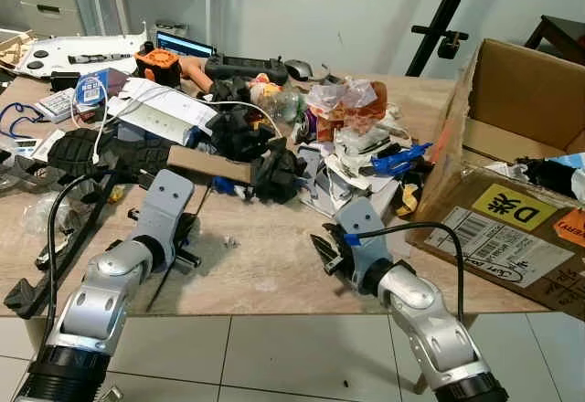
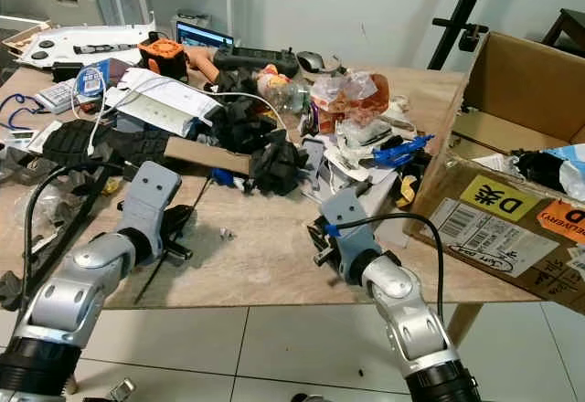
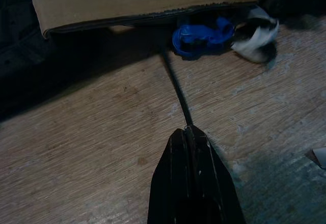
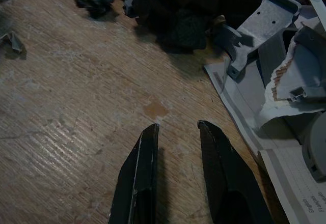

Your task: Picking trash to rubbish bin

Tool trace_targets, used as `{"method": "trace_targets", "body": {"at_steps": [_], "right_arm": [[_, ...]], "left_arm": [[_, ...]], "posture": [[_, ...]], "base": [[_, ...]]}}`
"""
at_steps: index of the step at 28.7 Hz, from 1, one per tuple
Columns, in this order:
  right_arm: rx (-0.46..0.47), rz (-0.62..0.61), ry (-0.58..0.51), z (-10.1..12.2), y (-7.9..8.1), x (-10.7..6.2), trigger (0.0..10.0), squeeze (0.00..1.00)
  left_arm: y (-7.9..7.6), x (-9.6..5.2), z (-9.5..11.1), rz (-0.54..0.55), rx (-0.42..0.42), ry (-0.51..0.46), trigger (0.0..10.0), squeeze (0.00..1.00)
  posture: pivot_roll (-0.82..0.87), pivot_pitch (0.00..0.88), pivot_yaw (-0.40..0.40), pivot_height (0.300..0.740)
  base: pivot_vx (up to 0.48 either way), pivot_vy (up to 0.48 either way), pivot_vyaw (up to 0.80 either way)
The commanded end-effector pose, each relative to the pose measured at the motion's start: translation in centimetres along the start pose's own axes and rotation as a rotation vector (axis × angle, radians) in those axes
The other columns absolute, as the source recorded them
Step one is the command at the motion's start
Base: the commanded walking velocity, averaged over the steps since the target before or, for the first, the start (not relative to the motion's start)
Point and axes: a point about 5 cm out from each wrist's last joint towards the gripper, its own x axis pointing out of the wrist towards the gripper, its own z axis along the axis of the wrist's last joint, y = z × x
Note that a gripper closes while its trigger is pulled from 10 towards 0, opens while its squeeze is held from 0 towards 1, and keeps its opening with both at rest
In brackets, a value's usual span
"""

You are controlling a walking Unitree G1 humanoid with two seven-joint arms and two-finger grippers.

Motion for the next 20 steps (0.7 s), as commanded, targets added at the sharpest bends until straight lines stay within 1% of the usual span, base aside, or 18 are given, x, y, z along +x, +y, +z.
{"method": "trace_targets", "body": {"at_steps": [1,6,8,9,10,11,12,13,14,16,17,18,19,20], "right_arm": [[0.009,0.005,0.022,-0.5,0.0,-0.2,10.0,0.00],[0.009,0.004,0.021,-0.5,0.0,-0.2,10.0,0.00],[0.009,0.003,0.020,-0.5,0.0,-0.2,10.0,0.00],[0.009,0.003,0.020,-0.5,0.0,-0.2,10.0,0.00],[0.008,0.003,0.020,-0.4,0.0,-0.1,10.0,0.00],[0.008,0.003,0.020,-0.4,0.0,-0.1,10.0,0.00],[0.008,0.002,0.019,-0.4,0.0,-0.1,10.0,0.00],[0.008,0.002,0.019,-0.4,0.0,-0.1,10.0,0.00],[0.008,0.002,0.019,-0.4,0.0,-0.1,10.0,0.00],[0.008,0.002,0.019,-0.4,0.0,-0.1,10.0,0.00],[0.008,0.001,0.017,-0.4,-0.1,-0.1,10.0,0.00],[0.008,0.001,0.016,-0.4,-0.1,0.0,10.0,0.00],[0.008,0.001,0.016,-0.4,-0.1,0.0,10.0,0.00],[0.008,0.003,0.016,-0.3,-0.1,0.0,10.0,0.00]], "left_arm": [[-0.8,0.0,-3.7,-0.032,-0.029,0.177,0.0,0.00],[-0.6,-0.1,-3.6,-0.026,-0.038,0.167,0.0,0.00],[-0.4,-0.1,-3.1,-0.033,-0.078,0.135,0.0,0.00],[-0.4,-0.1,-3.1,-0.033,-0.078,0.135,0.0,0.00],[-0.3,-0.2,-2.7,-0.046,-0.103,0.103,0.0,0.00],[-0.3,-0.2,-2.7,-0.046,-0.103,0.103,0.0,0.00],[0.0,-0.3,-2.2,-0.058,-0.145,0.063,0.0,0.00],[0.0,-0.3,-2.2,-0.058,-0.145,0.063,0.0,0.00],[0.4,-0.4,-1.5,-0.070,-0.180,0.002,0.0,0.00],[0.4,-0.4,-1.5,-0.070,-0.180,0.002,0.0,0.00],[1.5,-1.0,1.4,-0.074,-0.343,-0.230,0.0,0.00],[2.1,-1.5,3.3,-0.078,-0.431,-0.379,0.0,0.00],[2.1,-1.5,3.3,-0.078,-0.431,-0.379,0.0,0.00],[2.6,-2.0,4.6,-0.079,-0.496,-0.494,0.0,0.00]], "posture": [[-0.02,0.157,-0.103,0.740],[-0.02,0.156,-0.101,0.740],[-0.02,0.157,-0.101,0.740],[-0.02,0.157,-0.101,0.740],[-0.02,0.157,-0.101,0.740],[-0.02,0.157,-0.101,0.740],[-0.02,0.155,-0.101,0.740],[-0.02,0.155,-0.101,0.740],[-0.02,0.155,-0.103,0.740],[-0.02,0.155,-0.103,0.740],[-0.02,0.155,-0.103,0.740],[-0.02,0.154,-0.106,0.740],[-0.02,0.154,-0.106,0.740],[-0.02,0.154,-0.106,0.740]], "base": [[0.000,0.000,0.00],[0.000,0.000,0.00],[0.000,0.000,0.00],[0.000,0.000,0.00],[0.000,0.000,0.00],[0.000,0.000,0.00],[0.000,0.000,0.00],[0.000,0.000,0.00],[0.000,0.000,0.00],[0.000,0.000,0.00],[0.000,0.000,0.00],[0.000,0.000,0.00],[0.000,0.000,0.00],[0.000,0.000,0.00]]}}
